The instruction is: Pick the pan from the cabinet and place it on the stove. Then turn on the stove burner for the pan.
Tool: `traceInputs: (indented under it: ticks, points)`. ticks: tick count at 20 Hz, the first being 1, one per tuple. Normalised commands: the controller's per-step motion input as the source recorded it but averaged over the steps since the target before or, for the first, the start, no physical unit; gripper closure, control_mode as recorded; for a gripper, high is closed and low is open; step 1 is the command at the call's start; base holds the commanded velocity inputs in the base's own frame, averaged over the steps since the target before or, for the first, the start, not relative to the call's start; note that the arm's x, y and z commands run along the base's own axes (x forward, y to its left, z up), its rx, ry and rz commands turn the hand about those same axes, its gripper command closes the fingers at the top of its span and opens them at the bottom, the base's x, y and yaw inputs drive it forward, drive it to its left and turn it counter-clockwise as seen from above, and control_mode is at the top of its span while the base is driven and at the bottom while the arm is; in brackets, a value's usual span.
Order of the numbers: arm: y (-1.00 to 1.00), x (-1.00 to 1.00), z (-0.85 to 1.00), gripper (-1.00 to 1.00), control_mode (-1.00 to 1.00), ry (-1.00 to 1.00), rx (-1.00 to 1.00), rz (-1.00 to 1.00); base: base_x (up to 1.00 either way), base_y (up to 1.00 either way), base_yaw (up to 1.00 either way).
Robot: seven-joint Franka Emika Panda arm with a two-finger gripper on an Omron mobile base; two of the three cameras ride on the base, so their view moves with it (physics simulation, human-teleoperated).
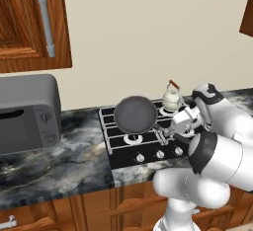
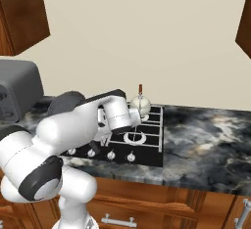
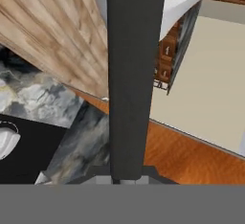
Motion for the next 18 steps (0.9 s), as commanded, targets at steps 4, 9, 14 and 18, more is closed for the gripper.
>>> traceInputs:
  ticks: [4, 9, 14, 18]
  points:
    - [0.02, 0.05, -0.14, 1.0, -1.0, 0.11, 0.02, 0.0, 0.0, 0.0, 0.0]
    - [0.0, 0.15, -0.01, 1.0, -1.0, 0.05, 0.04, 0.0, 0.0, 0.0, 0.0]
    - [0.0, 0.18, 0.0, 1.0, -1.0, 0.06, 0.05, -0.01, 0.0, 0.0, 0.0]
    - [0.02, 0.26, -0.02, 1.0, -1.0, 0.03, 0.07, -0.03, 0.0, 0.0, 0.0]
